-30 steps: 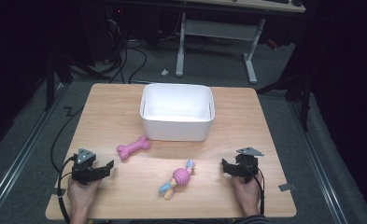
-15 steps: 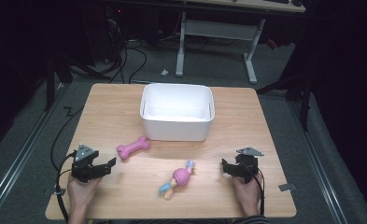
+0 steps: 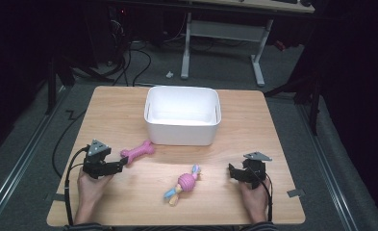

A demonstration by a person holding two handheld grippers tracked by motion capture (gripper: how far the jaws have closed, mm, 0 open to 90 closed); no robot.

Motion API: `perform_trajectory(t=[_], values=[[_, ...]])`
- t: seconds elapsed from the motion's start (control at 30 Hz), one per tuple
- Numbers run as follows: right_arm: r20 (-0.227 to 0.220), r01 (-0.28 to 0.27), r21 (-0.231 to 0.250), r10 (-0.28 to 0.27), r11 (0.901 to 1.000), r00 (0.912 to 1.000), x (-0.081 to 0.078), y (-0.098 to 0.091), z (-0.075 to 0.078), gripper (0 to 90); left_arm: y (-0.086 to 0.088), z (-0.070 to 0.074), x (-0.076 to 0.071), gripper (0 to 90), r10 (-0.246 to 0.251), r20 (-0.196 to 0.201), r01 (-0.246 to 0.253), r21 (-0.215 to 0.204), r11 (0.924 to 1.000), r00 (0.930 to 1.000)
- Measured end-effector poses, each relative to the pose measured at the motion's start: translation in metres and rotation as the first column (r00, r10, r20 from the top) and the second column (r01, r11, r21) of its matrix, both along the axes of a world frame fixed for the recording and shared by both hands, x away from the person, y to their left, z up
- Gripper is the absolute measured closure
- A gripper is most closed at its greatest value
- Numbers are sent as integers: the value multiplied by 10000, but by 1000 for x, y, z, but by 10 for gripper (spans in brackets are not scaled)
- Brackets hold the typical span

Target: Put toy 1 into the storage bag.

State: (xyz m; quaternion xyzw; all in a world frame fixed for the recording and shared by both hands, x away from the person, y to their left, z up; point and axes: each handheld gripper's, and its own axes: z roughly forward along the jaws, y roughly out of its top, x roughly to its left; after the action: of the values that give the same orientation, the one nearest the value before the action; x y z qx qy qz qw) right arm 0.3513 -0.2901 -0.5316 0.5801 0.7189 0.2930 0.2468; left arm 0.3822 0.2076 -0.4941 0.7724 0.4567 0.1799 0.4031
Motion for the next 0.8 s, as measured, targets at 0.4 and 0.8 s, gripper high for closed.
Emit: perform_trajectory(t=[0.4,0.8], values=[[1,-9,4,9,10000,10000,0,0,0,168,-14,3,17,207,-254,-161,256,162,9995,9995],[6,-18,9,18,10000,10000,-1,-1,0,172,-43,4,33,194,-827,-254,850,1122,9900,9963]])
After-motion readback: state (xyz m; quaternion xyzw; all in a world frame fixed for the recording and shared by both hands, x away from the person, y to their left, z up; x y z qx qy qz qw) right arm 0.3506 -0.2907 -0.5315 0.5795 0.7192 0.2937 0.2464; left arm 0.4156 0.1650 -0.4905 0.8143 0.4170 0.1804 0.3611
